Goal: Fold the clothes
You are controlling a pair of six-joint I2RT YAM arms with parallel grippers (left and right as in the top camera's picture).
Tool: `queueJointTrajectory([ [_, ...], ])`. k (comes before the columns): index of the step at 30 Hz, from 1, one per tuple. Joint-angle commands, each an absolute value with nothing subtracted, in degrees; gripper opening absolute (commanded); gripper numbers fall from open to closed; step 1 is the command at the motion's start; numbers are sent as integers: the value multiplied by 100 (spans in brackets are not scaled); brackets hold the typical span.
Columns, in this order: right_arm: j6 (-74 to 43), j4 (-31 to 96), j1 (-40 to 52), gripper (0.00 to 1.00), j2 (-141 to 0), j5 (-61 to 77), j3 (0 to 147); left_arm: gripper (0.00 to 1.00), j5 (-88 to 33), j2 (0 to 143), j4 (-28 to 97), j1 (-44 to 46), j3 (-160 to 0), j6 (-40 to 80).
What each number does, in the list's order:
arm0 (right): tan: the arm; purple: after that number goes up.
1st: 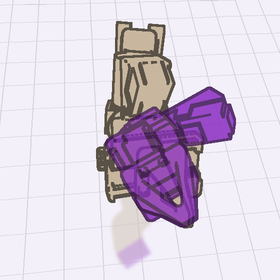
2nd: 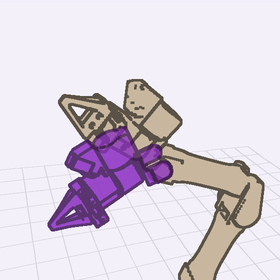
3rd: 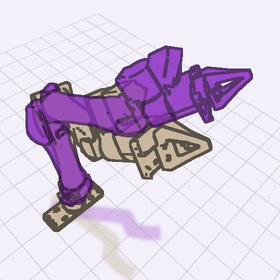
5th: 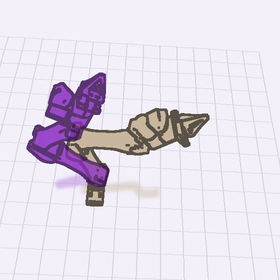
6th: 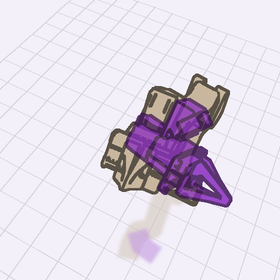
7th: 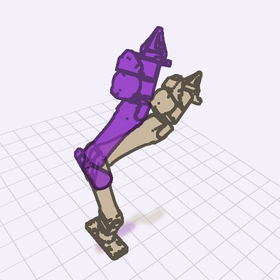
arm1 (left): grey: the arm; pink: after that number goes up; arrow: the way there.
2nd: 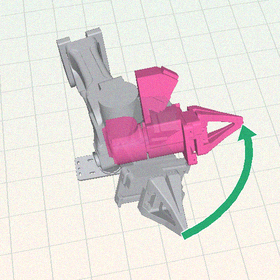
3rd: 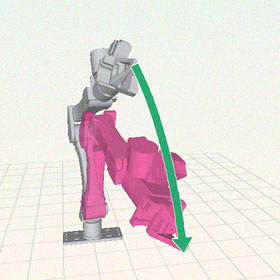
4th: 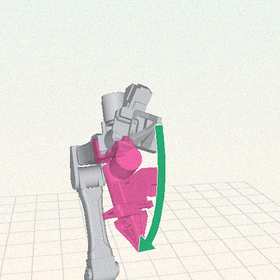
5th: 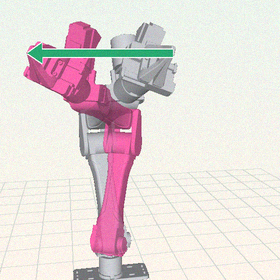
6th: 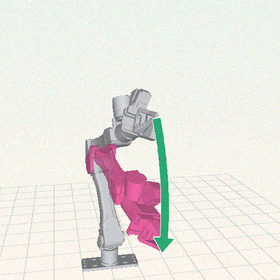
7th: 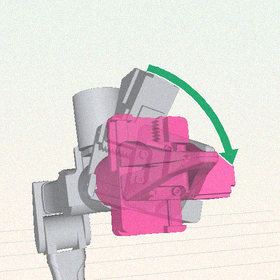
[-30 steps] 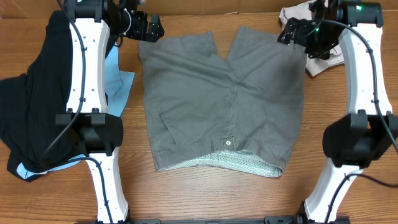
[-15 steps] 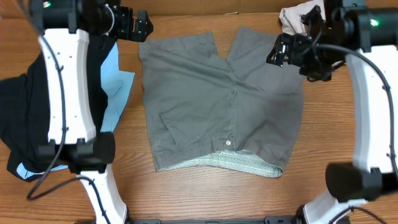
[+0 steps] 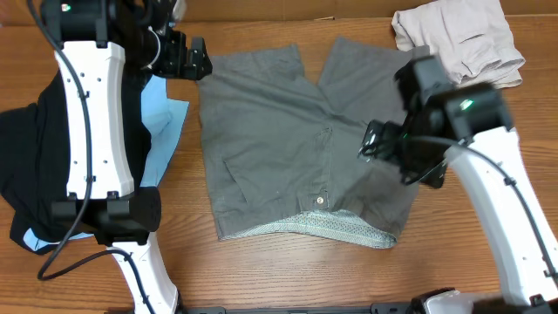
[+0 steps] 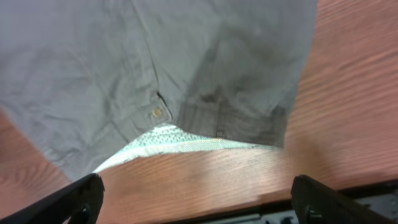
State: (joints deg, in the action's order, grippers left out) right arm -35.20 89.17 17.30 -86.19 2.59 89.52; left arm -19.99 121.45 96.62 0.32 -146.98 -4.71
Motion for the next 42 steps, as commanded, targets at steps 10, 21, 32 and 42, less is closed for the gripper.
queueJointTrajectory([
  [10,-4856,6910,2971,99,-8167,650,6224,99,-735,12234,9679,840,-13841,565],
  [21,-5249,5474,3288,82,-8167,154,5196,98,-727,12237,9411,928,-13841,668],
  [32,-5732,5124,3284,78,-8197,-202,4676,99,-727,12248,9190,945,-13837,663],
  [42,-5902,5089,3201,66,-8300,-969,4637,100,-725,12250,9164,945,-13837,617],
])
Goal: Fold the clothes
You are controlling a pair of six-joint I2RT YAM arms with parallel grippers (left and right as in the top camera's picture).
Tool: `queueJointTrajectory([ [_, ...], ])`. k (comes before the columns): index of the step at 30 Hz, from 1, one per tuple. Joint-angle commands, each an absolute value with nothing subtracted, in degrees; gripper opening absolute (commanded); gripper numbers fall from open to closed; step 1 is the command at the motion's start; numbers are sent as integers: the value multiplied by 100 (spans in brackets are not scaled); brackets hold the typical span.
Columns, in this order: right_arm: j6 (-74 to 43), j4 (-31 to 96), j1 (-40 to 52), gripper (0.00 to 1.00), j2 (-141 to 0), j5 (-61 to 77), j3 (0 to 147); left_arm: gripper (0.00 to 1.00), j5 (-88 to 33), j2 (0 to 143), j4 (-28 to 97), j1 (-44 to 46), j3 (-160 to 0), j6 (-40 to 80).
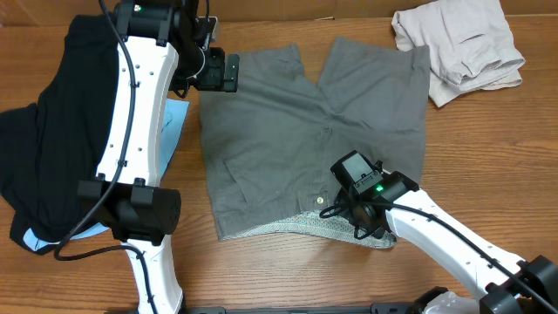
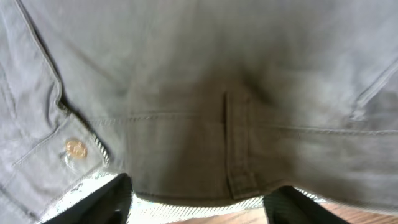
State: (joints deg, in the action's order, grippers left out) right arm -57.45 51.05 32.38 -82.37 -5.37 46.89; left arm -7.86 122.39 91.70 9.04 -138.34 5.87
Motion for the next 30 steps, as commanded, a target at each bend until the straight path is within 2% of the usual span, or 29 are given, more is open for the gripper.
queueJointTrajectory([
  [1,-5902,5087,3197,64,-8346,-1020,4633,100,-725,12250,9161,945,-13837,617],
  [11,-6007,5061,3168,53,-8840,-1297,4633,100,-725,12250,9159,945,-13837,578],
  [18,-5999,4899,3168,52,-8842,-1350,4668,100,-727,12250,9129,947,-13837,578],
  [27,-4921,4320,3186,53,-8864,-1135,4779,99,-685,12250,9035,945,-13837,449],
  [30,-4901,4136,3186,46,-8875,-1127,4696,100,-685,12250,8965,945,-13837,449],
])
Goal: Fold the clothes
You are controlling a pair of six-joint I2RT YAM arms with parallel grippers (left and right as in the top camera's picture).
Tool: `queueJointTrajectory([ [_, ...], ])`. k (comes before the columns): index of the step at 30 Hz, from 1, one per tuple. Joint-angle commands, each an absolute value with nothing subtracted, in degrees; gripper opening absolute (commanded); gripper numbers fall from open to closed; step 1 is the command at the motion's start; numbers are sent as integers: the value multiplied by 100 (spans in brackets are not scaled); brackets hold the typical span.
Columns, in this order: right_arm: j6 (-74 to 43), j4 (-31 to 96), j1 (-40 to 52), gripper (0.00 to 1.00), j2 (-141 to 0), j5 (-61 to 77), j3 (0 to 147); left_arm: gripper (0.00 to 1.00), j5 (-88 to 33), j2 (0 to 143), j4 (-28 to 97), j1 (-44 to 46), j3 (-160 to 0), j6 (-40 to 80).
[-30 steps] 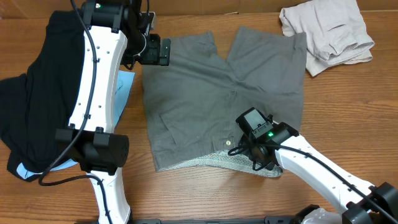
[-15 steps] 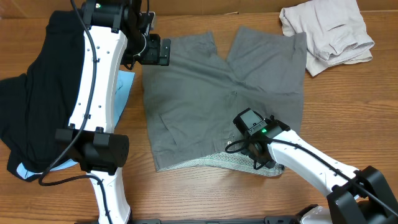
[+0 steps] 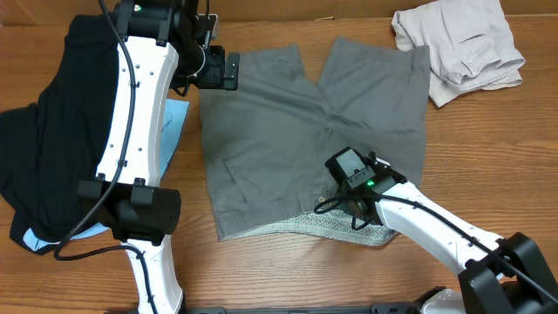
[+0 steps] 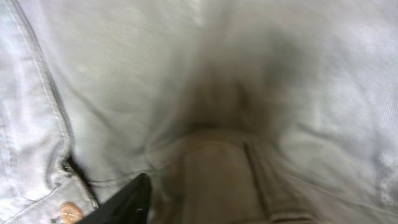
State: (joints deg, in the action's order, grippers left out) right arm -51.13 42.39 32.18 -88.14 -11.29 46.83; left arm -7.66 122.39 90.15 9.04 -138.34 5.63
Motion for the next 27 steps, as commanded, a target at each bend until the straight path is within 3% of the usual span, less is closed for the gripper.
queueJointTrajectory([
  [1,-4904,4099,3186,41,-8877,-1127,4678,100,-685,12250,8938,945,-13837,449],
  [4,-4901,4069,3186,32,-8882,-1083,4672,100,-685,12250,8906,945,-13837,451],
  [7,-4901,4099,3186,15,-8882,-1061,4672,100,-685,12250,8906,945,-13837,449],
  [10,-4906,4202,3186,4,-8882,-1020,4672,100,-685,12250,8906,945,-13837,451],
  [17,-4783,4814,3186,4,-8739,-346,4825,100,-681,12250,8899,930,-13837,445],
  [27,-4370,6829,3188,4,-8433,926,5437,100,-528,12250,8862,923,-13837,419],
])
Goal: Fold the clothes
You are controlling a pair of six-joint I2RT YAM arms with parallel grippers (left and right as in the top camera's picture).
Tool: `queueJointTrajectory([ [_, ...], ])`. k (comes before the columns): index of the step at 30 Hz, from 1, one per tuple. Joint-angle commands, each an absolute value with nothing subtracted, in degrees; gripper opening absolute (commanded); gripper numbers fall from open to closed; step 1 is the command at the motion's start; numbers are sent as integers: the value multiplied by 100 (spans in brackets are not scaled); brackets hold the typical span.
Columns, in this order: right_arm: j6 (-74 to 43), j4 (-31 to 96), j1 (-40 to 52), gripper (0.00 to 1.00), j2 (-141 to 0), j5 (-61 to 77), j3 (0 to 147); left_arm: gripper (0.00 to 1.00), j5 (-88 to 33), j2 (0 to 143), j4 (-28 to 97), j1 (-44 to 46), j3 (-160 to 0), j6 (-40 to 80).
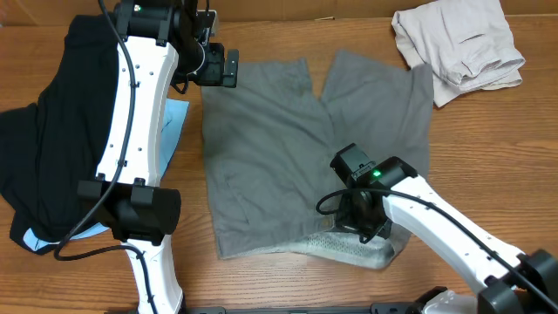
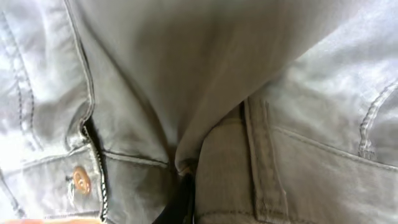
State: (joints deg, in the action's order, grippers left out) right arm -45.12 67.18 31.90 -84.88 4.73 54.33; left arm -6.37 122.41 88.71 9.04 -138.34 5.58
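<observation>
Grey shorts lie spread on the wooden table, legs to the far side and waistband toward the front. My right gripper is down on the waistband right of the fly and is shut on a bunched fold of it. The right wrist view shows that fold in the right gripper, with the copper button at the left. My left gripper is at the far left corner of the left leg's hem. Its jaws cannot be made out.
A black garment lies heaped at the left under the left arm, with a light blue cloth beside it. A folded beige garment sits at the far right corner. The table's front edge runs close below the waistband.
My right gripper has shut on the waistband, which now bunches up between its jaws. The shorts have shifted slightly toward the front. The left gripper stays at the leg hem.
First my right gripper hung open over the shorts' right side and my left gripper stood left of the far hem. Then the right one was low at the waistband, jaws open, with the left at the hem corner. It then pressed into the cloth and now grips it.
</observation>
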Motion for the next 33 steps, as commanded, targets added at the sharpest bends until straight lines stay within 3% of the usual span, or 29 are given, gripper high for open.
queueJointTrajectory([
  [1,-4418,6825,3199,4,-8447,978,5339,100,-530,12250,8858,923,-13837,390],
  [11,-4576,7085,3404,7,-8455,1756,4510,100,-403,12250,8844,923,-13837,318],
  [13,-4491,7081,3413,38,-8396,1839,4523,100,-403,12250,8836,926,-13837,316],
  [14,-4491,7085,3413,44,-8355,1837,4563,100,-403,12250,8827,926,-13837,316],
  [16,-4460,7085,3413,69,-8219,1831,4716,100,-403,12250,8816,930,-13837,314],
  [20,-4451,7105,3358,91,-7760,1496,5334,100,-403,12250,8812,934,-13837,252],
  [25,-4429,7054,2805,95,-7456,495,6003,100,-405,12250,8744,937,-13837,161],
  [33,-3697,6182,1041,98,-8235,215,5999,100,-720,12291,8162,947,-13837,-526],
])
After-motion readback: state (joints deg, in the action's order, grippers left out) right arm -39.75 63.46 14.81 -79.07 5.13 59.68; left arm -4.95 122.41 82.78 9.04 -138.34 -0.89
